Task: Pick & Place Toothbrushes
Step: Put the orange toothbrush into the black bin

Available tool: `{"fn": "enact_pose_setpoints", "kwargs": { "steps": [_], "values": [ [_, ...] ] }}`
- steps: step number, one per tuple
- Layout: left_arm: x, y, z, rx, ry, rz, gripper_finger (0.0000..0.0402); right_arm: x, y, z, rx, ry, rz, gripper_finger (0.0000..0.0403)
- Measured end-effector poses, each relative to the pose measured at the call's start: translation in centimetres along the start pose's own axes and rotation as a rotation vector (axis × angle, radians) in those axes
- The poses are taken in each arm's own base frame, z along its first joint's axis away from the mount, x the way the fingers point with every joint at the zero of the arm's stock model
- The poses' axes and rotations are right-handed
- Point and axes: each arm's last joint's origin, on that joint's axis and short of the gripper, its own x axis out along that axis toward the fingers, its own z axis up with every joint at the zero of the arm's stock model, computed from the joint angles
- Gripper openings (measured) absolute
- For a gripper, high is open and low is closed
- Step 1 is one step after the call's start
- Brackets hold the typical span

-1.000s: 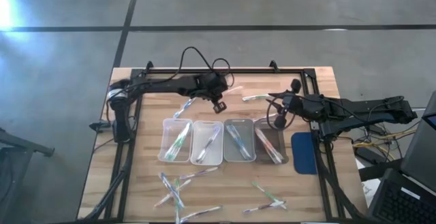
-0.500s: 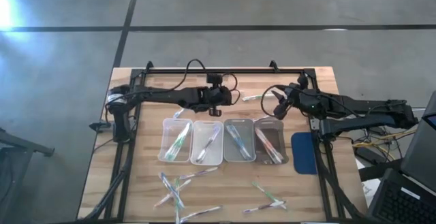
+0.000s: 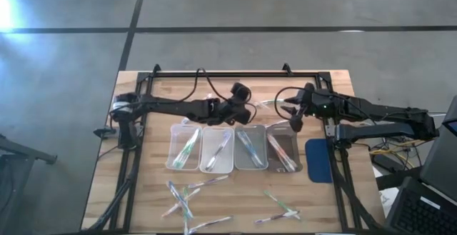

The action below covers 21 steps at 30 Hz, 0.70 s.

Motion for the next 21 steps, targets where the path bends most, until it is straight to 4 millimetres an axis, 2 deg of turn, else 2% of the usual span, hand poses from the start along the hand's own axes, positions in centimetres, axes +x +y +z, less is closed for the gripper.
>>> {"fn": "enact_pose_setpoints", "kwargs": {
  "steps": [5, 12, 21],
  "values": [
    [-1.3, 0.0, 1.9, 0.127, -0.078, 0.066, 0.0, 0.0, 0.1, -0.1, 0.014, 0.039, 0.134, 0.0159],
    [-3.7, -1.0, 4.6, 0.336, -0.201, 0.115, 0.0, 0.0, 0.3, -0.2, 0.023, 0.053, 0.211, 0.0176],
    [-6.1, -1.4, 7.0, 0.514, -0.289, 0.227, 0.0, -0.2, 1.0, -0.2, 0.14, 0.109, 0.436, 0.0187]
  ]
}}
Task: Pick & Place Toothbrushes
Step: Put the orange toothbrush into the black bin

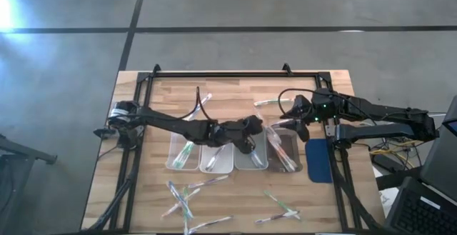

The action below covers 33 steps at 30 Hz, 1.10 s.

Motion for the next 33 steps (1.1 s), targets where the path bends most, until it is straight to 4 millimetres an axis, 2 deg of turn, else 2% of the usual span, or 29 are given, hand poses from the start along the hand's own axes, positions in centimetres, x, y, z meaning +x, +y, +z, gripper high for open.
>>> {"fn": "enact_pose_setpoints", "kwargs": {
  "steps": [6, 13, 21, 25, 33],
  "values": [
    [-0.4, 0.8, 0.6, 0.07, -0.038, 0.076, 0.0, 0.0, 0.3, 0.3, 0.044, -0.017, 0.071, 0.0173],
    [-0.3, 0.9, 0.7, 0.177, -0.068, 0.097, 0.0, 0.7, 0.3, 0.5, 0.05, -0.01, 0.095, 0.017],
    [-0.2, 0.9, 0.6, 0.167, -0.083, 0.111, 0.0, 2.4, 0.0, 0.7, 0.054, 0.017, 0.088, 0.0203],
    [-0.1, 0.8, 0.6, 0.164, -0.077, 0.106, 0.0, 3.2, 0.1, 1.1, 0.066, 0.013, 0.162, 0.0214],
    [0.1, 0.7, 0.6, 0.164, -0.073, 0.102, 0.0, 4.4, 0.0, 1.2, 0.073, 0.035, 0.213, 0.0203]
  ]
}}
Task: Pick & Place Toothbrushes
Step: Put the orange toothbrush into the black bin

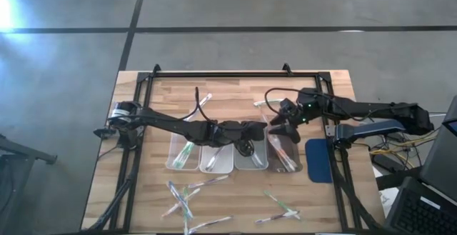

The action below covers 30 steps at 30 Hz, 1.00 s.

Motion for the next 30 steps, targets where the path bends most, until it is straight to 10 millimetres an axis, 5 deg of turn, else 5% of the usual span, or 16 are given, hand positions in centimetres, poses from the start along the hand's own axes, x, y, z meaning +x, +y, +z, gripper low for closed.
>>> {"fn": "enact_pose_setpoints", "kwargs": {
  "steps": [9, 20, 30],
  "values": [
    [0.0, -0.05, -0.04, 0.002, 0.017, -0.009, 0.0, 0.78, -0.37, 0.05, -0.002, 0.008, -0.005, 0.0144],
    [-0.04, -0.39, 0.08, 0.02, 0.02, -0.045, 0.0021, 0.64, -0.32, 0.05, -0.029, 0.006, -0.008, 0.0026],
    [-0.19, -0.79, 0.48, -0.151, 0.013, -0.062, 0.0059, 0.37, -0.15, 0.19, -0.045, 0.038, -0.025, 0.0021]
  ]
}}
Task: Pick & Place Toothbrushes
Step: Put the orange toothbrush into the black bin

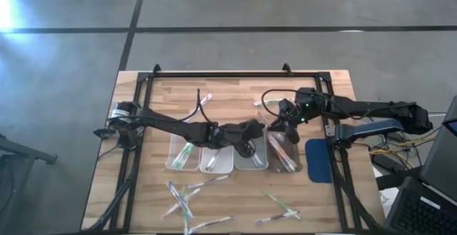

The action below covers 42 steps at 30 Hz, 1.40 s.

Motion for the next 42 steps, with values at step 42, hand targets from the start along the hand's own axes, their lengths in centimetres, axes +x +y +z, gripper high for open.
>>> {"fn": "enact_pose_setpoints", "kwargs": {
  "steps": [42],
  "values": [
    [-14.6, -8.4, -13.7, -1.98, 0.219, 0.052, 0.0108, -0.5, 2.0, 1.0, 0.461, 0.156, -0.579, 0.002]
  ]
}}
